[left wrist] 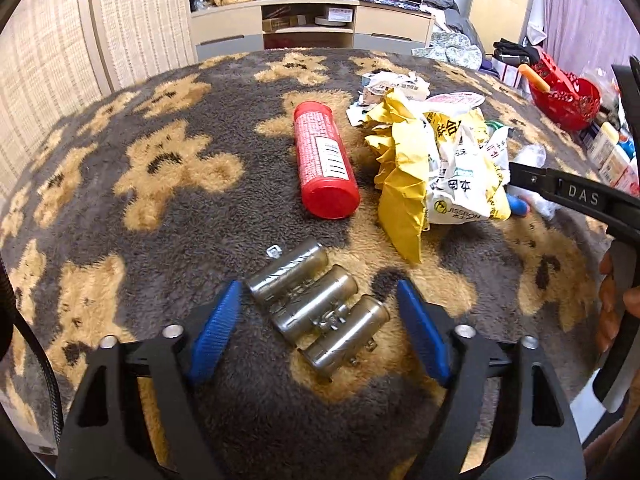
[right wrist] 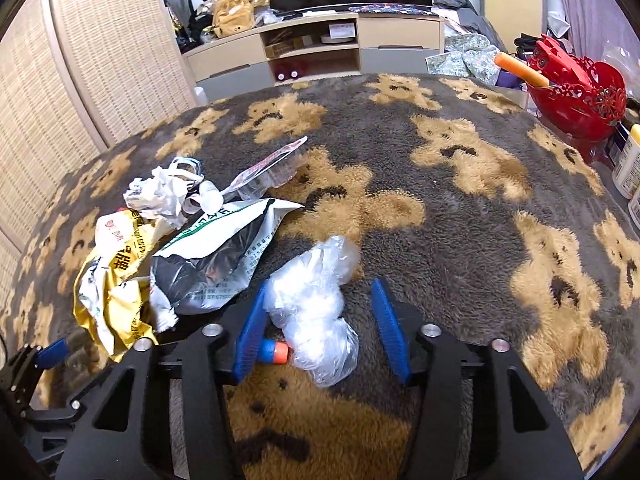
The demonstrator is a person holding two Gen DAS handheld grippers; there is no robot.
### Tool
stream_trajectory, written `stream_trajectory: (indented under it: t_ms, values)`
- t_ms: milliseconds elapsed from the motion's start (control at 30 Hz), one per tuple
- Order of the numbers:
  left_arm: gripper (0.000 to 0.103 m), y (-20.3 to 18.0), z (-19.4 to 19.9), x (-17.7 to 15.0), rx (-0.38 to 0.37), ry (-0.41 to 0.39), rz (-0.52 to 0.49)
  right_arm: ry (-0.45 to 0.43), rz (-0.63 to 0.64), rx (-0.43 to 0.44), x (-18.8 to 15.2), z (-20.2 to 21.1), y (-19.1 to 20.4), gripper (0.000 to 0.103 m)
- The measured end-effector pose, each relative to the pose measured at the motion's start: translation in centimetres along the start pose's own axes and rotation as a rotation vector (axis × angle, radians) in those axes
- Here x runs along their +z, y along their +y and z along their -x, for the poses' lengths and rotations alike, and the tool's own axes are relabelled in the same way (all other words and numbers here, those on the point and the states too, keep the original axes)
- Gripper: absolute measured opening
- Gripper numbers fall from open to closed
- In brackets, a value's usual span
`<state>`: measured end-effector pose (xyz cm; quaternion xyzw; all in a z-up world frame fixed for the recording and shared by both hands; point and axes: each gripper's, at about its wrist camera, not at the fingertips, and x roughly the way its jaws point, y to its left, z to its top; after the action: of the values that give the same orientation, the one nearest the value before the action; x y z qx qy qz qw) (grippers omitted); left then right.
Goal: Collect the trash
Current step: 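Grasp the three metal cylinders with the left gripper while the right grasps the white plastic bag, then lower both held items into the dark bin and open both grippers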
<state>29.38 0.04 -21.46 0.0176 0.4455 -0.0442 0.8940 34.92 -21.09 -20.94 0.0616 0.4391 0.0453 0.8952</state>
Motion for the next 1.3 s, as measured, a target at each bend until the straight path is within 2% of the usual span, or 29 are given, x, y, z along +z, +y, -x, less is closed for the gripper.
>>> stream_trajectory:
  t_ms: [133, 167, 300, 600, 767, 1033, 1300]
  values:
    - [0.050, 0.7, 0.7, -0.5, 0.014, -0.007, 0.000, 0.010, 0.007, -0.025, -0.2, -0.2, -0.3, 0.032]
    - [0.047, 0.9, 0.8, -0.6, 0.013, -0.006, 0.004, 0.011, 0.008, -0.029, -0.4, -0.1, -0.4, 0.031]
    - [0.047, 1.5, 1.5, -1.3, 0.004, 0.003, 0.010, 0.012, 0.010, -0.042, -1.1, 1.0, -1.3, 0.027]
    - [0.046, 0.6, 4.1, -4.5, -0.051, 0.021, 0.006, 0.000, 0.011, -0.007, -5.4, 6.7, -2.4, 0.026]
    - [0.046, -0.2, 6.7, -7.1, -0.116, 0.030, 0.027, -0.021, 0.014, 0.015, -8.1, 11.0, -2.3, 0.026]
    - [0.046, -2.3, 11.8, -11.6, -0.175, 0.000, 0.011, -0.031, 0.044, 0.067, -12.5, 16.4, -0.7, 0.026]
    - [0.046, -3.7, 13.6, -15.6, -0.205, 0.007, -0.006, 0.020, 0.054, 0.112, -17.3, 17.6, 0.7, 0.026]
